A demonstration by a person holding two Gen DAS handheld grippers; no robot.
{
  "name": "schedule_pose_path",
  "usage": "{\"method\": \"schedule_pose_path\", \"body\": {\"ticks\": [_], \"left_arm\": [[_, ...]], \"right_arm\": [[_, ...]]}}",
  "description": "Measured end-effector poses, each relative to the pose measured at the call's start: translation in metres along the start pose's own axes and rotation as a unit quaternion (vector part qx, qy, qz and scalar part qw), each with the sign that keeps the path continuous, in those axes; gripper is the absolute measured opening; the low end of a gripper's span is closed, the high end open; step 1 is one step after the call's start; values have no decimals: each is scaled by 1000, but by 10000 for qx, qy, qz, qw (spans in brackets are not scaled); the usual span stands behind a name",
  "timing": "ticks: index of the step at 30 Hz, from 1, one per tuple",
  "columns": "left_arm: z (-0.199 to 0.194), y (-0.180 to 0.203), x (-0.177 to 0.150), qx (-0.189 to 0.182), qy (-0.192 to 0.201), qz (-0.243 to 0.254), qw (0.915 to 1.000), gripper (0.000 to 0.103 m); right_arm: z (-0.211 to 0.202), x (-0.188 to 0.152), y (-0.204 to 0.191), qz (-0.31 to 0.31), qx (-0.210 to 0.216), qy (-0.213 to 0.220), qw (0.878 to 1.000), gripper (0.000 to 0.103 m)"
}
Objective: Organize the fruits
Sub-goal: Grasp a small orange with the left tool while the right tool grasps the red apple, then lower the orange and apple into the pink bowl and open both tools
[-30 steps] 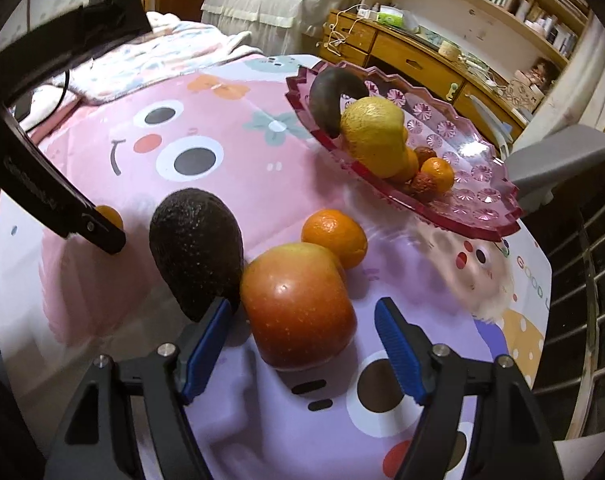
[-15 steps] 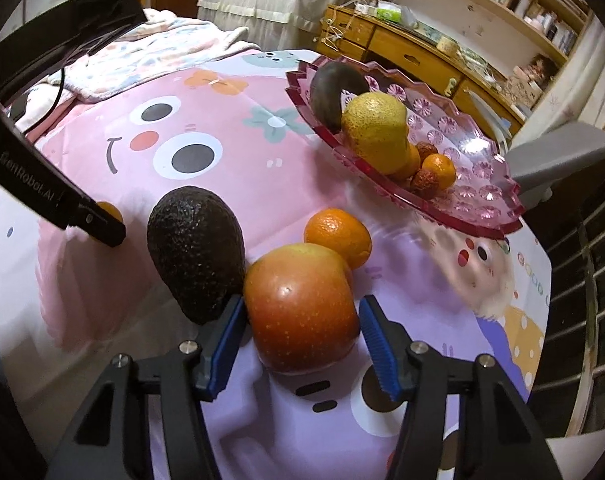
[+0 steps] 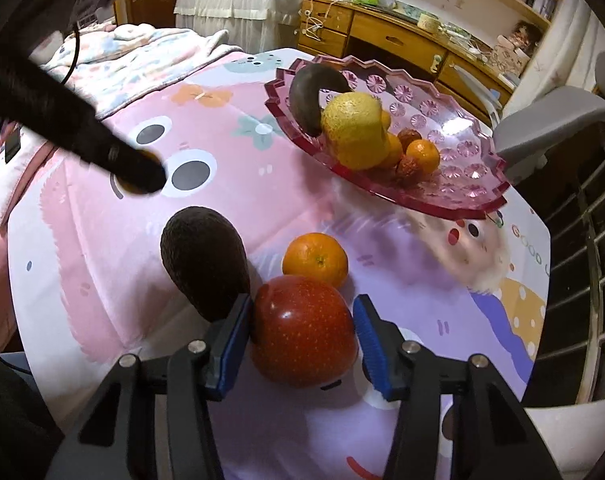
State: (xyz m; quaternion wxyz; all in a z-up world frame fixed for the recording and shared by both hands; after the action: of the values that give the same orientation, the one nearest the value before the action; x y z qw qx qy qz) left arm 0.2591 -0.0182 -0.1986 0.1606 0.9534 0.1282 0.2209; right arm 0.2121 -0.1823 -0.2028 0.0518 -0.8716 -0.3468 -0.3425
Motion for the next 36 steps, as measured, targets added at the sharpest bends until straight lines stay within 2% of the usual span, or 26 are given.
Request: {"method": "schedule_pose_path", "body": {"ticks": [8,18,26,36], "left_arm": [[-9,28,33,-373,334,296,9983,35],[2,66,63,-834,615,566,9930,35],[22,75,75,-1008,654,590,9910,35],[55,78,78,-1100,477,496,9915,35]], "right_arm": [[-19,14,25,419,-234,21,9988,52],[-44,53,66,522,-529,475,9961,52],[-32,77,90,663,-643,779,9927,52],[8,90,125,1380,-567,897,9847,52]]}}
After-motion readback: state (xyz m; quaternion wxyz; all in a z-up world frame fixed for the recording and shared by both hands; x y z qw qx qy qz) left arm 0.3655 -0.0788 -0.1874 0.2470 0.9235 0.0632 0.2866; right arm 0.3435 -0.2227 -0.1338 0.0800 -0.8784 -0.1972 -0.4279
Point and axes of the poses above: each gripper's, at about its wrist camera, not at the fingertips, and z roughly the way its jaws point, y to its right, x to its top, the point moved 1 cm from there along z, roughly the way its jaws point, and after that the axes turned 13 degrees about y, right-handed, at the moved point
